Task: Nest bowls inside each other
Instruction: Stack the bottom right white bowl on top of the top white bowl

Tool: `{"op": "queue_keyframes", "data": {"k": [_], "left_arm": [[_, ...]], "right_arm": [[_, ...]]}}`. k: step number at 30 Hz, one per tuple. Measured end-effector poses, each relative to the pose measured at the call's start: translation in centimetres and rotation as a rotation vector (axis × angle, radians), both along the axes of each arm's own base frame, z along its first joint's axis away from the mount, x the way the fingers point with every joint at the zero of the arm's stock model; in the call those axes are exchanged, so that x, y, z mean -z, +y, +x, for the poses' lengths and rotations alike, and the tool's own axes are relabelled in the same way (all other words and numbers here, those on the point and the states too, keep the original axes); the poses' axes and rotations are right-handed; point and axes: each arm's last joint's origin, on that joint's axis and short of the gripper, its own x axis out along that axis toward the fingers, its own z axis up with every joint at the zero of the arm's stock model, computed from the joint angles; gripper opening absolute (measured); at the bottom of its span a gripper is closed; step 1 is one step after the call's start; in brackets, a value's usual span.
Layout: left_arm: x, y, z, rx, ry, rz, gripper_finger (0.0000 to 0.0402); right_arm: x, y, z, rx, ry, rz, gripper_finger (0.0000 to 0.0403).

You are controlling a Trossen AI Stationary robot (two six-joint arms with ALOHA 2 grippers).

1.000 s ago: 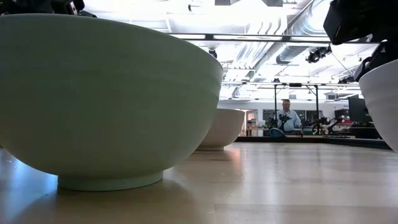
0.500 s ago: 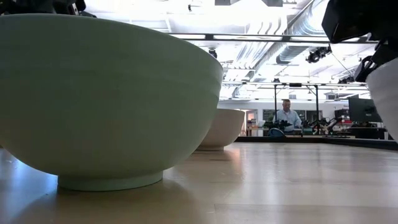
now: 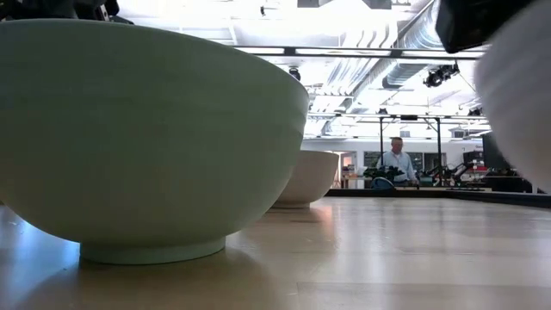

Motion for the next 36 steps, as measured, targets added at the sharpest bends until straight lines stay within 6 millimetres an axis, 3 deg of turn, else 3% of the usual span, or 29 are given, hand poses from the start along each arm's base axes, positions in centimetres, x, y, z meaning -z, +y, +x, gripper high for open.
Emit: {"op": "queue_keyframes", "data": {"k": [6,13,27,31,36], "left_arm": [[0.0,0.0,0.0,0.0,0.0,0.0,0.0145],[0.1,0.0,0.0,0.002,0.012,0.012,0.0145],[0.5,0.0,-0.1,-0.017,0.056,0.004,0.0145],[0.8,0.0,-0.1,-0.014,0.088,0.004,0.0145],[1.1,0.0,-0.2,-0.011,0.115,0.005,0.0145]], "right_arm": [[-1.2,-1.2,1.2,0.047,-0.023,-0.002,0.0],[-4.1,-3.3,2.6,0.078,-0.024,-0.08,0.0],[-11.0,-10.1,4.5,0.248,-0.062,-0.2,0.0],[-11.8,-12.5,4.8,0.333,-0.073,-0.214,0.0],[-11.3,-15.5,5.2,0.425,-0.048,-0.215,0.0]]}}
